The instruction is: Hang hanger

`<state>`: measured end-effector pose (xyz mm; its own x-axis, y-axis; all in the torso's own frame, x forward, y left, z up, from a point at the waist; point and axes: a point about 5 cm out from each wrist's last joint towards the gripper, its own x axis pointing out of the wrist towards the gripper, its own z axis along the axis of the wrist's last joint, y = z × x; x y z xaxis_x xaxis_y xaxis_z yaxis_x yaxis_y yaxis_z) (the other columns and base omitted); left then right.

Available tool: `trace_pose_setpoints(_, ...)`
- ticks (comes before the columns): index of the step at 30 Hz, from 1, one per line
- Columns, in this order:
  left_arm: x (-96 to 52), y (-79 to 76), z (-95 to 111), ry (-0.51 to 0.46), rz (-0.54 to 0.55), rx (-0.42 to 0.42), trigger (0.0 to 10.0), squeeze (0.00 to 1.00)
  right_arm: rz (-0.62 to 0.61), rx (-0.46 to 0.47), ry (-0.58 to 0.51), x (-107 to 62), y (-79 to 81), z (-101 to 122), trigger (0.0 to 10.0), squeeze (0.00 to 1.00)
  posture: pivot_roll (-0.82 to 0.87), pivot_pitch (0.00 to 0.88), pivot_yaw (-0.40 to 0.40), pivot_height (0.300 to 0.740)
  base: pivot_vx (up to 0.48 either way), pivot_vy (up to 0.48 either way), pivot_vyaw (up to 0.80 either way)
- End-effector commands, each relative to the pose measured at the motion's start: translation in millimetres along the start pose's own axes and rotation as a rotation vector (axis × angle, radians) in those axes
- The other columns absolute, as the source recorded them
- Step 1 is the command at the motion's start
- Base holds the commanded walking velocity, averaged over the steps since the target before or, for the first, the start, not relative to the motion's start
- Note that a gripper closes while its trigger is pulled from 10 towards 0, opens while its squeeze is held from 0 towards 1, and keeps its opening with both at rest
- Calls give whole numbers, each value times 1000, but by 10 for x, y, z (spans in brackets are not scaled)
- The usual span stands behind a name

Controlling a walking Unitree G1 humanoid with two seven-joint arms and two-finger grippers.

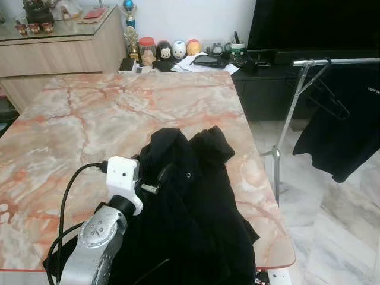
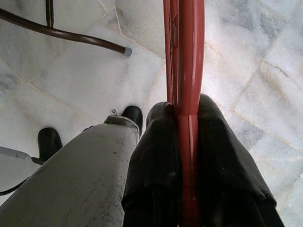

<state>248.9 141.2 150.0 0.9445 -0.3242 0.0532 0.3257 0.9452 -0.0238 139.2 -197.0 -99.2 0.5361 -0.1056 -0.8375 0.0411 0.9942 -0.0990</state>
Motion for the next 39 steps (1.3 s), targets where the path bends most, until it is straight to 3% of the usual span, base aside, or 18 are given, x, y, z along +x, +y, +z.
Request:
trace_pose_setpoints(1,-10,15,-1,-5,13,0,10000,0,0,-10,-3,-2,-10,-1,10000,0,25,0,-14,740,0,0,0)
trace_pose_setpoints(39,35,-47,59,-46,9,-53,10000,0,3,-11,-1,-5,-12,-13,10000,0,24,0,-15,740,0,0,0)
